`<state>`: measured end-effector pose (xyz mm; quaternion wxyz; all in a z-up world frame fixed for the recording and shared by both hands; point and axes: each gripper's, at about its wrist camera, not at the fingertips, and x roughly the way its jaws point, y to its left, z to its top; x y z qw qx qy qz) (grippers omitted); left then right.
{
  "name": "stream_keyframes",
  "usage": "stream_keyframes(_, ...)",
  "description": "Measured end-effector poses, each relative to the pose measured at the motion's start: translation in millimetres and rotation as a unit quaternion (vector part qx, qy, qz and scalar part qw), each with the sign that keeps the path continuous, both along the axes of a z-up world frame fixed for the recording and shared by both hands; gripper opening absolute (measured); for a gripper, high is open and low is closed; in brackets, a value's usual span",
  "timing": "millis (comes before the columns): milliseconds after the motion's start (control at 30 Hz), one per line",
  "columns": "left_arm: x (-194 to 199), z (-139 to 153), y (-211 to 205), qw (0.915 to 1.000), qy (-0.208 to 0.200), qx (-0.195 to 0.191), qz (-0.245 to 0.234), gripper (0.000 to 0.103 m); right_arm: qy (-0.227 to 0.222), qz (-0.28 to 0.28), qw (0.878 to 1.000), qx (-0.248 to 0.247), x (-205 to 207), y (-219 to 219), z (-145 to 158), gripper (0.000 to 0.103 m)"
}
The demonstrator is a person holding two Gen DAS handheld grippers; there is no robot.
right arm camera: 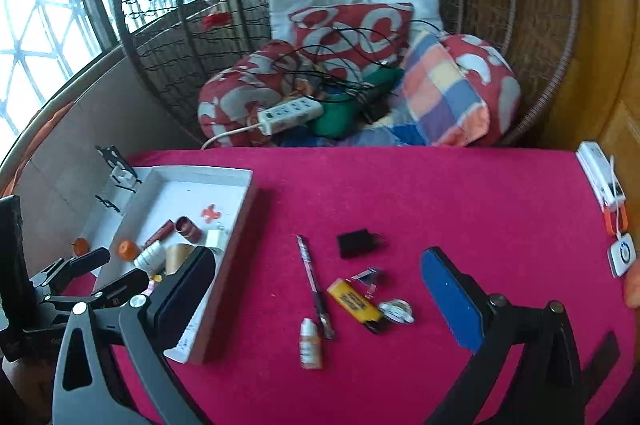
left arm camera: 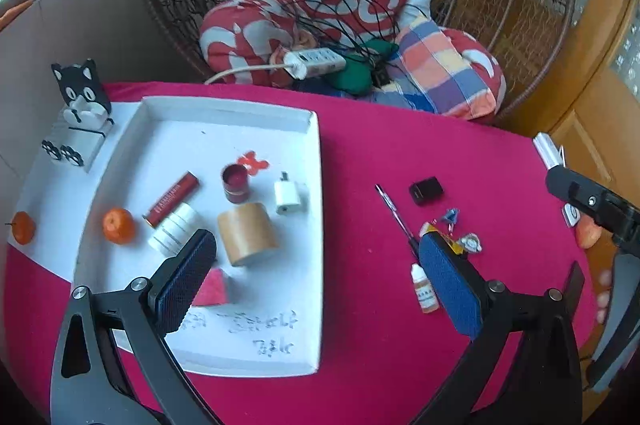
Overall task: Organize rigid objects
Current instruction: 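Move both open tools back to the remaining items on the table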
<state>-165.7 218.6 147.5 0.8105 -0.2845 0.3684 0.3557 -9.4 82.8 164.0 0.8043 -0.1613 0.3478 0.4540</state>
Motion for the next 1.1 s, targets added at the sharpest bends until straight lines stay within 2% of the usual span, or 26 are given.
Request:
stream_keyframes(233,17,-15,-16,0.9994,0.028,-0.008,-0.017,0.102,0.015,-0.026,1.0,0.001,20,-37,-7,0.103)
stream_keyframes(400,27,-35,-28,0.9975,0.048,-0.043,-0.028,0.102,0.024,-0.047,0.999,-0.009,33,-64,-16,0.103)
stream_keyframes(667,66,-70,-55,0.9883,0.082,-0.099,-0.081,0.102,0.044,-0.071,0.996,-0.03,50,-97,-31,0.103)
stream_keyframes(800,95,-86,-63,0.9835,0.102,-0.108,-0.103,0.102,0.043,-0.077,0.995,-0.04,57,-112,-33,0.103)
stream_keyframes(833,102,-91,-64,0.9826,0.108,-0.108,-0.106,0.1,0.042,-0.079,0.995,-0.043,59,-116,-34,0.103)
stream_keyframes(1000,126,-109,-70,0.9782,0.13,-0.11,-0.119,0.072,0.044,-0.076,0.994,-0.066,74,-126,-44,0.103)
stream_keyframes(1100,132,-116,-72,0.9765,0.143,-0.107,-0.12,0.072,0.049,-0.059,0.994,-0.078,81,-119,-51,0.103)
